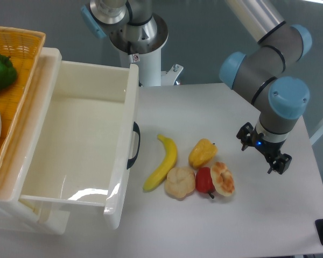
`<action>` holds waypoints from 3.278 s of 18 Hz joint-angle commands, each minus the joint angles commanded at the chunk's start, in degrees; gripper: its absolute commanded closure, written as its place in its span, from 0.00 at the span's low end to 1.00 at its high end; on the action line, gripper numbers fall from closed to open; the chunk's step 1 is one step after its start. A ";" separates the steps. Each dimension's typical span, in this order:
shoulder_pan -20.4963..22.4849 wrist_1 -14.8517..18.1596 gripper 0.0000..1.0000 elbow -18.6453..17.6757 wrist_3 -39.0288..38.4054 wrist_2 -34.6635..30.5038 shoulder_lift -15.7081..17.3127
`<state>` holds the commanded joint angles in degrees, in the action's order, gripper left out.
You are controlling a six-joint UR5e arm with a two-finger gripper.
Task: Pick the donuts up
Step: 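Move the gripper down over the glazed donut beside the red apple, then close the gripper on the glazed donut's rim, then lift the donut and carry it away from the apple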
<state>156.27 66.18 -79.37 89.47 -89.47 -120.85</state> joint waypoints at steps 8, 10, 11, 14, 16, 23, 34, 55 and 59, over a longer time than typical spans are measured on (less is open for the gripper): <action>0.00 -2.27 0.00 -3.94 -3.08 1.05 0.61; 0.26 -6.75 0.00 -7.10 -3.77 2.63 1.84; 0.52 -7.29 0.00 -7.99 -4.13 3.42 2.02; 1.23 -7.47 0.00 -8.70 -7.37 4.66 2.37; 1.14 -7.38 0.00 -8.70 -10.88 4.75 2.02; 1.40 -7.12 0.00 -7.56 -19.95 13.17 -0.09; 1.41 1.13 0.05 -8.09 -20.04 15.91 -0.09; 0.88 1.85 1.00 -5.27 -21.01 16.79 -0.62; 1.31 1.67 1.00 -2.21 -19.35 15.65 -0.62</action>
<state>157.58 67.85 -81.58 70.13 -73.82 -121.46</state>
